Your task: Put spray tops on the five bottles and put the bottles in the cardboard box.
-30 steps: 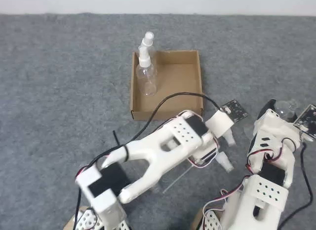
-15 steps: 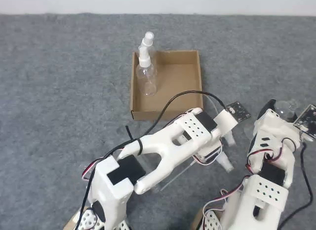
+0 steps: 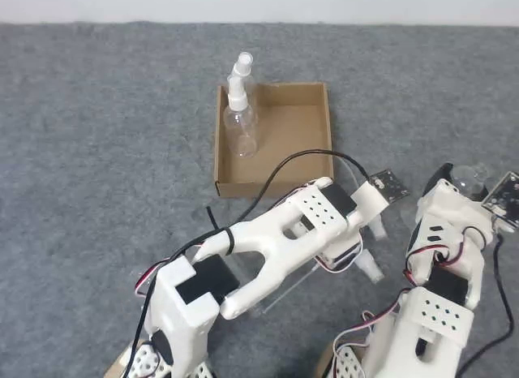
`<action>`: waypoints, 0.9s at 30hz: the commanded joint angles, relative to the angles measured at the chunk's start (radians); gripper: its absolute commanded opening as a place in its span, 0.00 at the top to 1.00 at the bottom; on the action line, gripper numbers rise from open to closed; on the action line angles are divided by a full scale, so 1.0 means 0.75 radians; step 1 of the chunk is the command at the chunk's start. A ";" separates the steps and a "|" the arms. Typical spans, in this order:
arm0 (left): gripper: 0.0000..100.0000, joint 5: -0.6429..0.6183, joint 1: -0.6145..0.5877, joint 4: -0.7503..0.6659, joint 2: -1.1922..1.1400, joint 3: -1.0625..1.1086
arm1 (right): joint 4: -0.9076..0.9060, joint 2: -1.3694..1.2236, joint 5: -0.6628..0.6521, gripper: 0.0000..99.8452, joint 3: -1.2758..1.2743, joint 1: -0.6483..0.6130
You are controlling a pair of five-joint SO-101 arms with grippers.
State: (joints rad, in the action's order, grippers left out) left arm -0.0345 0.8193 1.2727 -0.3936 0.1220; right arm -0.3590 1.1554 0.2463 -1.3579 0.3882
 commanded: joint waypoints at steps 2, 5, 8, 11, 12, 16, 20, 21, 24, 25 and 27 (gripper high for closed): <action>0.84 0.000 0.006 0.010 0.020 -0.064 | 0.038 0.044 0.014 0.93 0.063 -0.013; 0.84 -0.004 0.006 0.010 0.018 -0.062 | 0.038 0.044 0.014 0.93 0.063 -0.013; 0.84 -0.004 0.006 0.004 0.018 -0.038 | 0.038 0.044 0.014 0.93 0.061 -0.013; 0.84 -0.004 0.006 0.004 0.018 -0.028 | 0.036 0.044 0.014 0.93 0.061 -0.017; 0.84 -0.004 0.006 0.004 0.018 -0.028 | 0.036 0.044 0.012 0.93 0.061 -0.026; 0.88 0.000 0.006 0.004 0.018 -0.026 | 0.036 0.044 0.012 0.93 0.059 -0.028; 0.90 0.000 0.006 0.008 0.018 -0.026 | 0.036 0.044 0.012 0.93 0.059 -0.028; 0.90 0.000 0.006 0.010 0.010 -0.026 | 0.036 0.044 0.012 0.93 0.059 -0.028; 0.90 0.000 0.008 0.008 -0.049 -0.034 | 0.036 0.044 0.010 0.93 0.059 -0.028; 0.90 0.000 0.014 0.008 -0.068 -0.040 | 0.036 0.044 0.010 0.93 0.059 -0.028; 0.90 0.000 0.031 0.039 -0.092 -0.071 | 0.036 0.044 0.010 0.93 0.059 -0.028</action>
State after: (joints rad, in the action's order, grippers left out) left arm -0.0345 0.8224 1.2651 -0.4350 0.1174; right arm -0.3590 1.1554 0.2463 -1.3579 0.3759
